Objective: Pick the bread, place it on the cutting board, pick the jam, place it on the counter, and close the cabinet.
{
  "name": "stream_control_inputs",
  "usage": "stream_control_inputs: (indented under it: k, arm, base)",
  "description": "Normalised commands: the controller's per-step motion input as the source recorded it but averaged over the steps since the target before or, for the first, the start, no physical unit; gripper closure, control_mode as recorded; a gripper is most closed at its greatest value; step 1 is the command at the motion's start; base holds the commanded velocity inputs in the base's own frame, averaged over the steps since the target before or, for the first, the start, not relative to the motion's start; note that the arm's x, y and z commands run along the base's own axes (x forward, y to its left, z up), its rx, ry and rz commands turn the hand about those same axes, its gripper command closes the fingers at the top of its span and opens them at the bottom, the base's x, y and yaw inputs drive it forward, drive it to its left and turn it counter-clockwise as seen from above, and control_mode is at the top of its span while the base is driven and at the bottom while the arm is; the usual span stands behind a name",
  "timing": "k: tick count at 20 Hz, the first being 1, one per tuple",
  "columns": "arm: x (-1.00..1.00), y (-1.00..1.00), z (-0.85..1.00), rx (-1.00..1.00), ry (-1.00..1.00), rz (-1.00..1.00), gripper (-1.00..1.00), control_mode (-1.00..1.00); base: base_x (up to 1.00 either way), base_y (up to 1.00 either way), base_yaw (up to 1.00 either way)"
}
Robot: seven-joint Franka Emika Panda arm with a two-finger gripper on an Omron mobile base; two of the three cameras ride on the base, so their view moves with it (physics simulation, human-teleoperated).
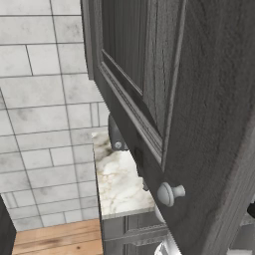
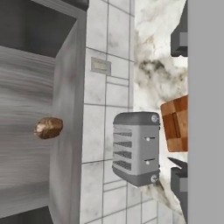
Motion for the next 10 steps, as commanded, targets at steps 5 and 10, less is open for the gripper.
stream_control_inputs:
  k: [5,10]
  arm:
    - [0.0,0.15,0.14,0.0,0.0,0.0,-1.0,-1.0]
    - [0.0,0.1,0.08,0.0,0.0,0.0,-1.0,-1.0]
  base:
    - [0.0,0.0,0.0]
    - [0.0,0.0,0.0]
